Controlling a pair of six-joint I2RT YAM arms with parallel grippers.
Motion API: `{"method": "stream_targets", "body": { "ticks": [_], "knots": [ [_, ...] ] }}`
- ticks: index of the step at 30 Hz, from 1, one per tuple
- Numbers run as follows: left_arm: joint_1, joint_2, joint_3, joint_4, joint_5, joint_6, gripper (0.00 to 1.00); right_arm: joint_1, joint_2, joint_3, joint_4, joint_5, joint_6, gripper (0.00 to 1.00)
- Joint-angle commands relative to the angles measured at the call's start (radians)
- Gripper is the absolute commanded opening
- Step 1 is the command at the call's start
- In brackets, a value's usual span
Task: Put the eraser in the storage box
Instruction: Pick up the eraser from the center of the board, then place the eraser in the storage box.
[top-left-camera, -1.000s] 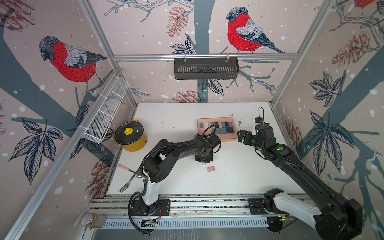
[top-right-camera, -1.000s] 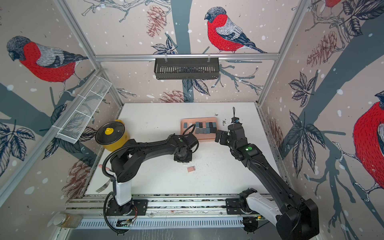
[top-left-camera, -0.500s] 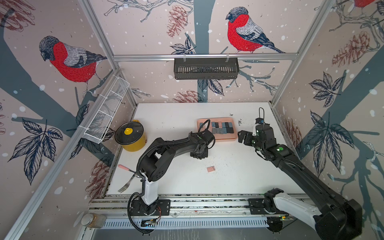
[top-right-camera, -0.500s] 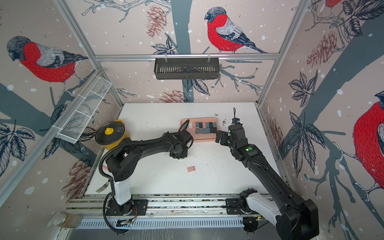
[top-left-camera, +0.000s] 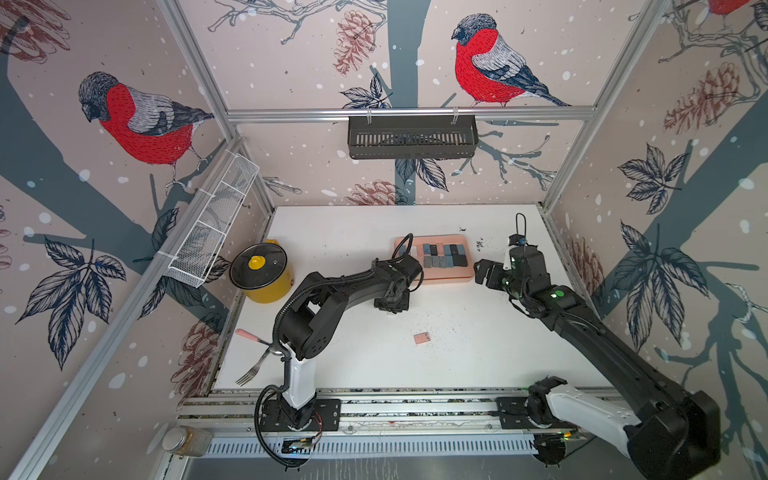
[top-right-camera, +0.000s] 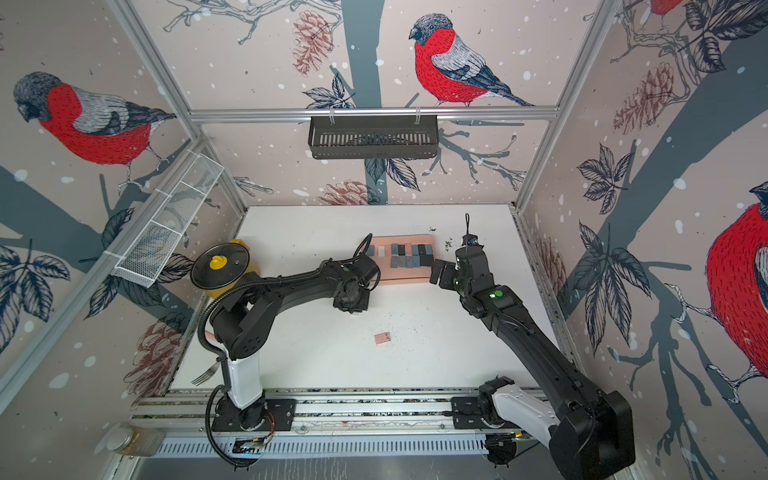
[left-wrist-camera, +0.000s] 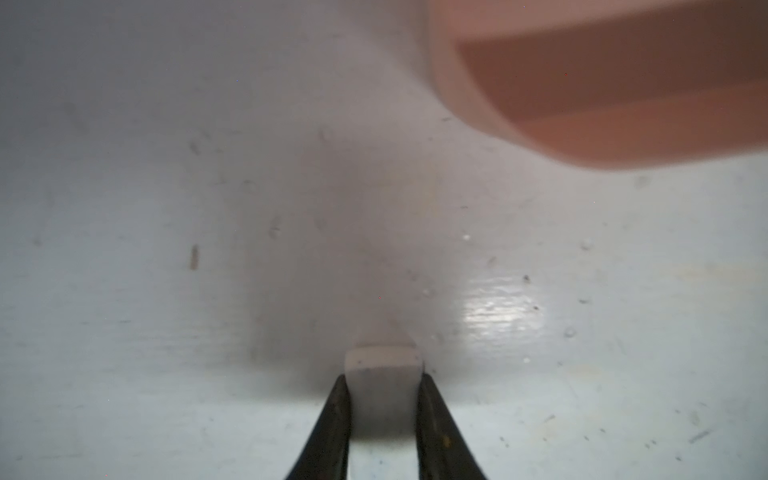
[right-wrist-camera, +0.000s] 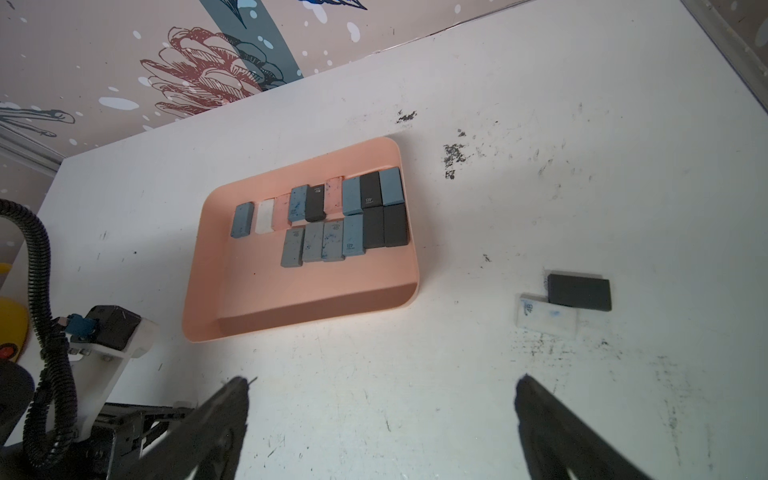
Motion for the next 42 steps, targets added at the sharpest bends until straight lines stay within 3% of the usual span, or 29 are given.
{"method": "stream_targets", "body": {
  "ticks": [1, 12, 20, 34, 42],
  "knots": [
    [0.002, -0.001, 0.028, -0.063, -0.054, 0.021, 0.26, 0.0, 0.008, 0.014, 0.027, -0.009, 0.013, 0.99],
    [0.003, -0.015, 0.137, -0.118, -0.05, 0.035, 0.25, -0.002, 0.03, 0.04, 0.023, -0.015, 0.014, 0.99],
    [0.003, 0.005, 0.349, -0.201, -0.027, 0.048, 0.25, -0.016, 0.054, 0.074, 0.019, -0.022, 0.012, 0.99],
    [0.08, 0.301, 0.78, -0.247, 0.029, 0.055, 0.25, -0.023, 0.084, 0.101, 0.001, -0.033, 0.022, 0.99],
    [0.101, 0.429, 0.896, -0.229, 0.066, 0.042, 0.25, -0.025, 0.107, 0.117, -0.014, -0.029, 0.023, 0.99]
  ]
}}
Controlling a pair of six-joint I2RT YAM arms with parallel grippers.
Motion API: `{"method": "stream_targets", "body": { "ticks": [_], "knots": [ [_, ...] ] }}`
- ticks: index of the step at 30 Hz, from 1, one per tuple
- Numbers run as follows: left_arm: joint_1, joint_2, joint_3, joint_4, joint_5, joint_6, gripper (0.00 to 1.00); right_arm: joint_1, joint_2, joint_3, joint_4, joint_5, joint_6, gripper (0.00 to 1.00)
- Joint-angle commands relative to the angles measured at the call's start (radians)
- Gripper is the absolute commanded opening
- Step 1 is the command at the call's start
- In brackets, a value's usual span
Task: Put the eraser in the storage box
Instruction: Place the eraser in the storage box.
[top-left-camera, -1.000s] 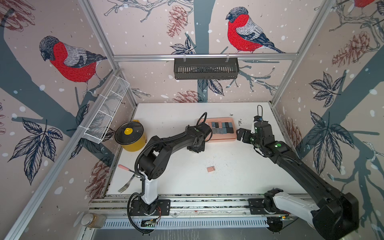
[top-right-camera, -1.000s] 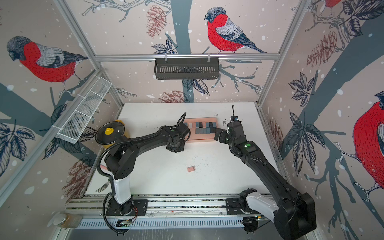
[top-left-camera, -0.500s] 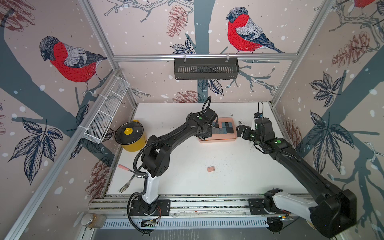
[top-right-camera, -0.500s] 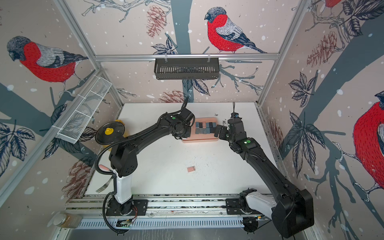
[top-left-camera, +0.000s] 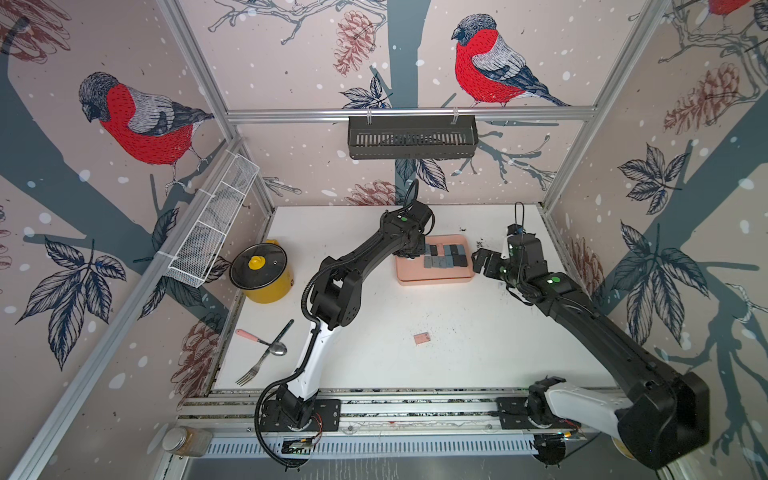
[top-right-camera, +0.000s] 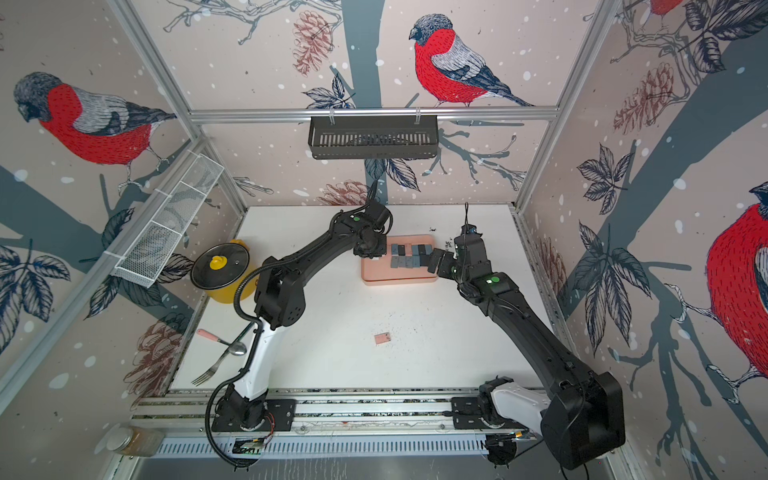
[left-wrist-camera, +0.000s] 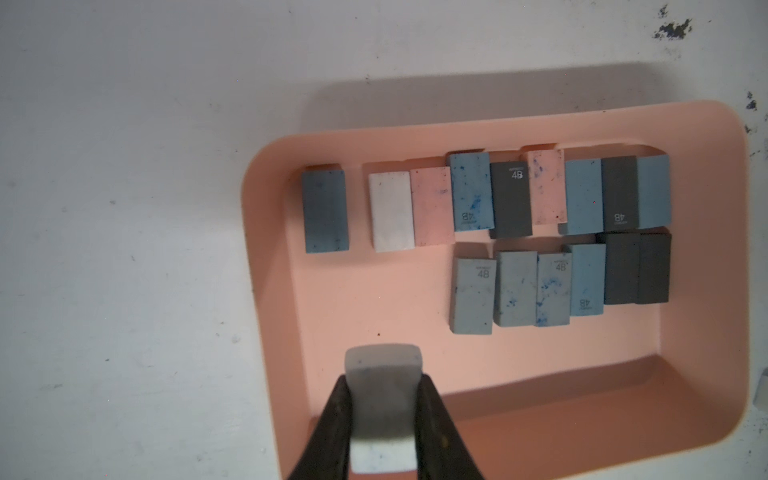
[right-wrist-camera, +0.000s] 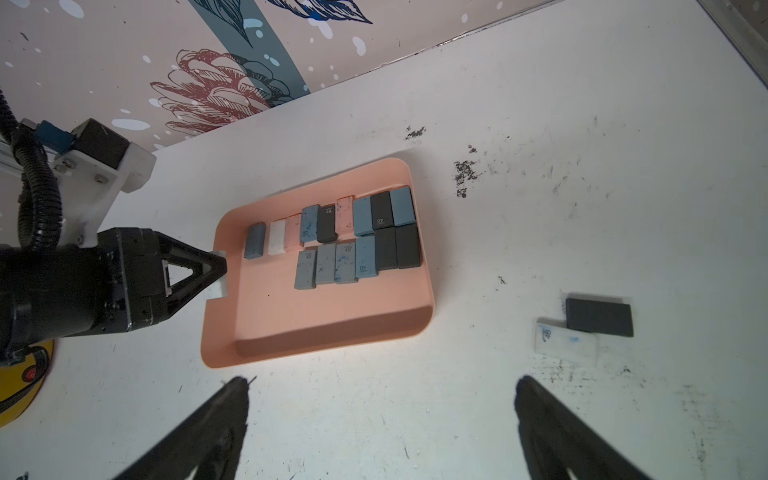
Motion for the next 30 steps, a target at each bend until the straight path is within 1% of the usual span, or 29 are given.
{"method": "stream_targets", "body": {
  "ticks": [1, 8, 19, 30],
  "knots": [
    [0.002, 0.034, 0.021, -0.012, 0.038, -0.014, 0.25, -0.001, 0.007, 0.014, -0.006, 0.003, 0.004, 0.99],
    [0.002, 0.081, 0.006, 0.02, 0.062, -0.033, 0.26, -0.001, 0.013, 0.015, -0.016, 0.01, 0.006, 0.99],
    [0.014, 0.136, 0.017, 0.053, 0.052, -0.035, 0.26, 0.0, 0.006, 0.007, -0.032, 0.018, 0.002, 0.99],
    [0.016, 0.148, 0.013, 0.078, 0.05, -0.048, 0.29, -0.003, 0.006, 0.015, -0.039, 0.023, -0.003, 0.99]
  ]
}}
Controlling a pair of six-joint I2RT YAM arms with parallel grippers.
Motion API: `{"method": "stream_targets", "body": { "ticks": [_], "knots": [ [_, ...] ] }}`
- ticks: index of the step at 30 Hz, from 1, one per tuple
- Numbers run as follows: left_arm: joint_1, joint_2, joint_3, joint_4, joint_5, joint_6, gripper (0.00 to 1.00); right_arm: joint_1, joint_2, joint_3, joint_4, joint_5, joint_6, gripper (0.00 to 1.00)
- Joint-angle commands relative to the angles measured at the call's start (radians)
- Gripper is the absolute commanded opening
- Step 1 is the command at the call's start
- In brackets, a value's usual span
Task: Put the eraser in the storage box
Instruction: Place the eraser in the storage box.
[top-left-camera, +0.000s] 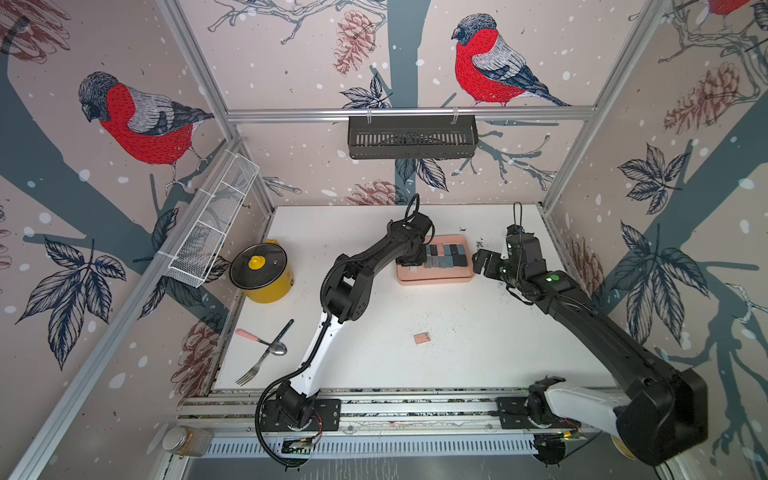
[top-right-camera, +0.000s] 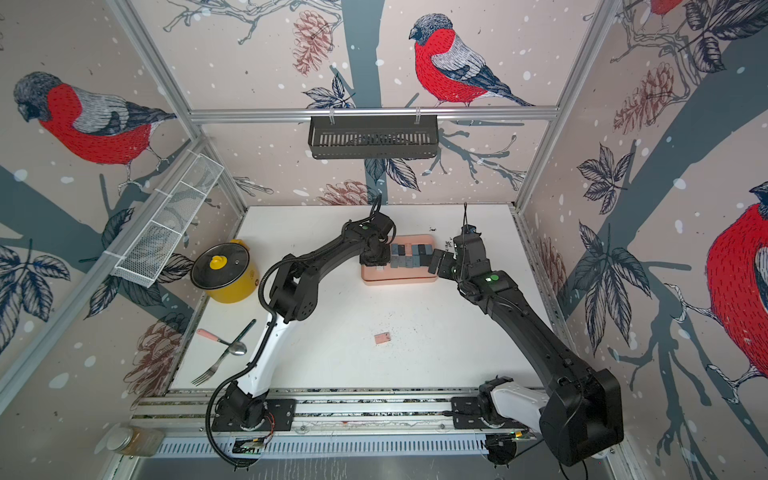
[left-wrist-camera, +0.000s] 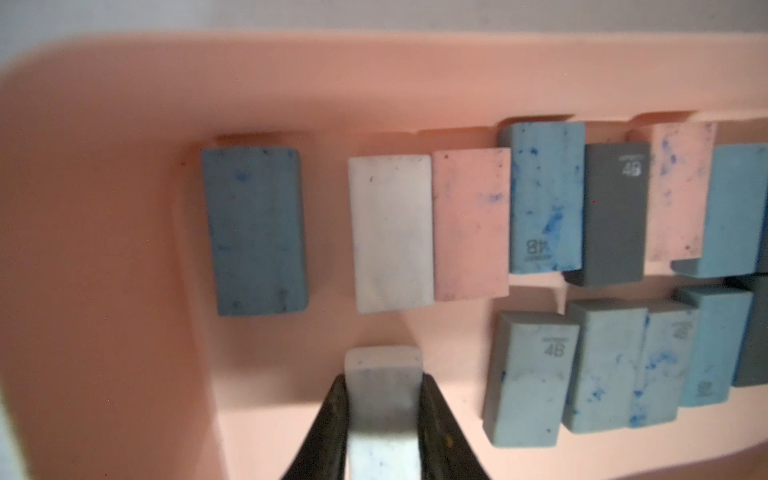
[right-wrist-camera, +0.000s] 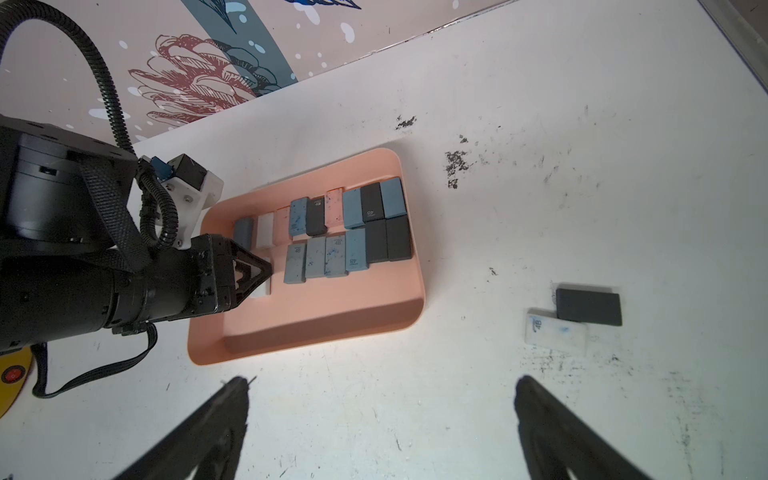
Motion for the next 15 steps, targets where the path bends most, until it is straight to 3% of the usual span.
{"method": "stream_targets", "body": {
  "ticks": [1, 15],
  "knots": [
    [0.001, 0.006, 0.003, 0.007, -0.017, -0.013, 0.29, -0.001, -0.003, 0.007, -0.012, 0.01, -0.003, 0.99],
    [0.001, -0.029, -0.044, 0.043, -0.016, -0.041, 0.34, 0.0, -0.003, 0.007, -0.012, 0.004, -0.001, 0.99]
  ]
}}
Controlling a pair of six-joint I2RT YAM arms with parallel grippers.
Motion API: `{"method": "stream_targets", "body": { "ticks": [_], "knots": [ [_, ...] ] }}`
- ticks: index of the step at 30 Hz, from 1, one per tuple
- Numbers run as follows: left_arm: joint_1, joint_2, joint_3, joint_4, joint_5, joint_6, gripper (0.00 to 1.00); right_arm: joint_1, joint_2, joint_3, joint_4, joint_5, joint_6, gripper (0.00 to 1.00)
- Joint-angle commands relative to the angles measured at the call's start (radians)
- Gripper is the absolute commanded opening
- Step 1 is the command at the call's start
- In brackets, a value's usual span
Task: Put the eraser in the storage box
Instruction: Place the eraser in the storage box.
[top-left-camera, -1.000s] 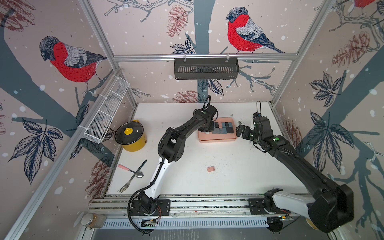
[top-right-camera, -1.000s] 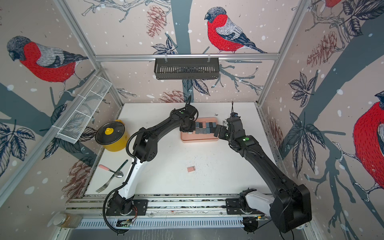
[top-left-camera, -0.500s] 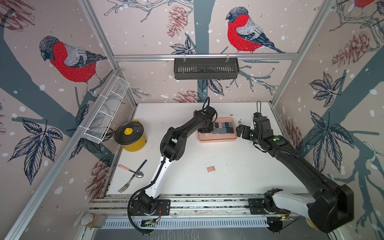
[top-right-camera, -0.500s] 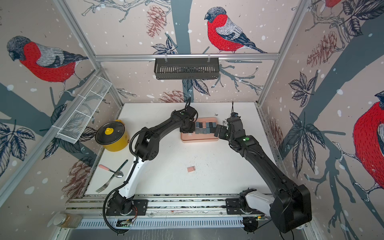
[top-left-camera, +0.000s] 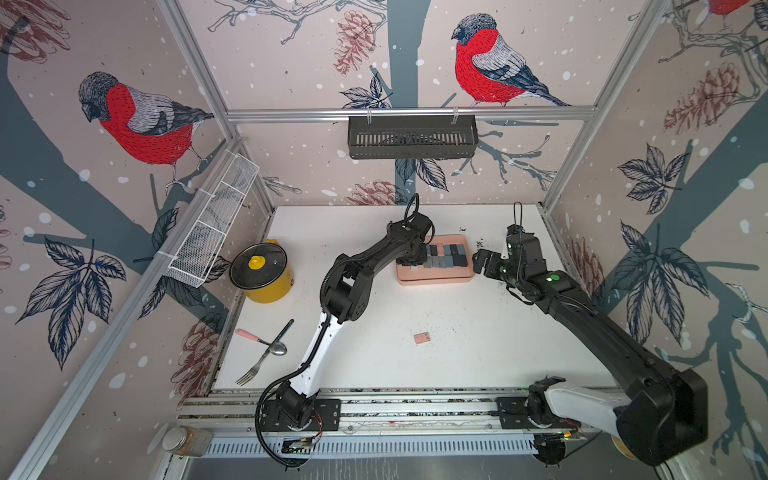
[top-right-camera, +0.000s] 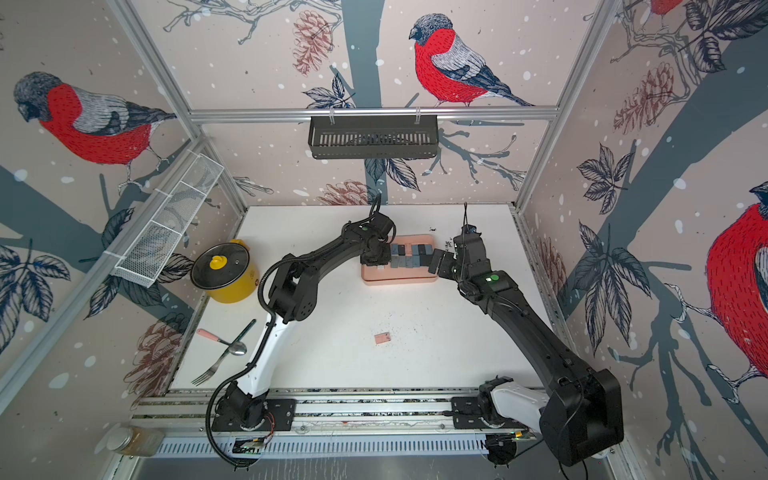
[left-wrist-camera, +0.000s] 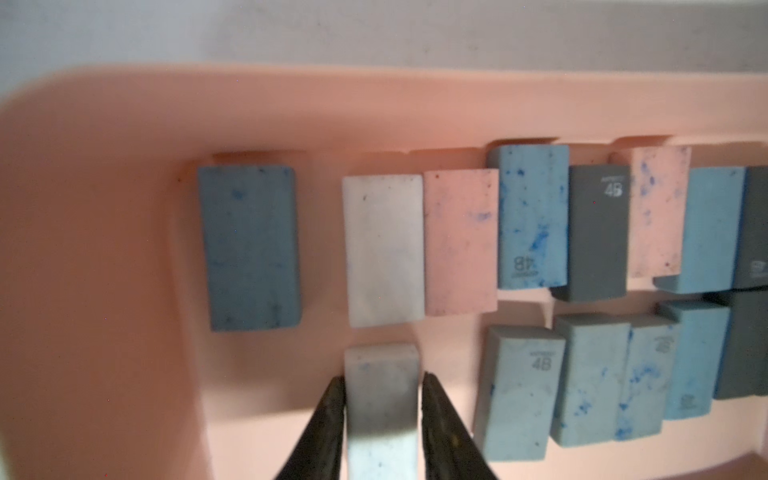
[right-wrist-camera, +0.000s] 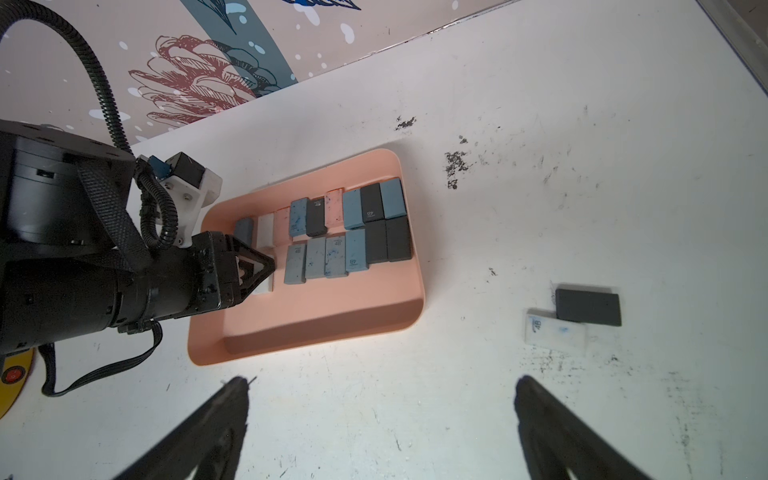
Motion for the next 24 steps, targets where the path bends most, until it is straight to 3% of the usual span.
{"method": "stream_targets", "body": {
  "ticks": [1, 17, 24],
  "knots": [
    [0.001, -0.019, -0.011, -0.002, -0.013, -0.023, 0.34, 0.0, -0.001, 0.007, -0.012, 0.002, -0.001, 0.99],
    [0.002, -0.096, -0.092, 0.056, -0.008, -0.031, 0.39, 0.0, -0.007, 0.002, -0.01, -0.002, 0.0, 0.99],
    [0.006, -0.139, -0.132, 0.089, 0.004, -0.032, 0.51, -0.001, -0.003, 0.001, -0.001, -0.011, 0.002, 0.99]
  ]
}}
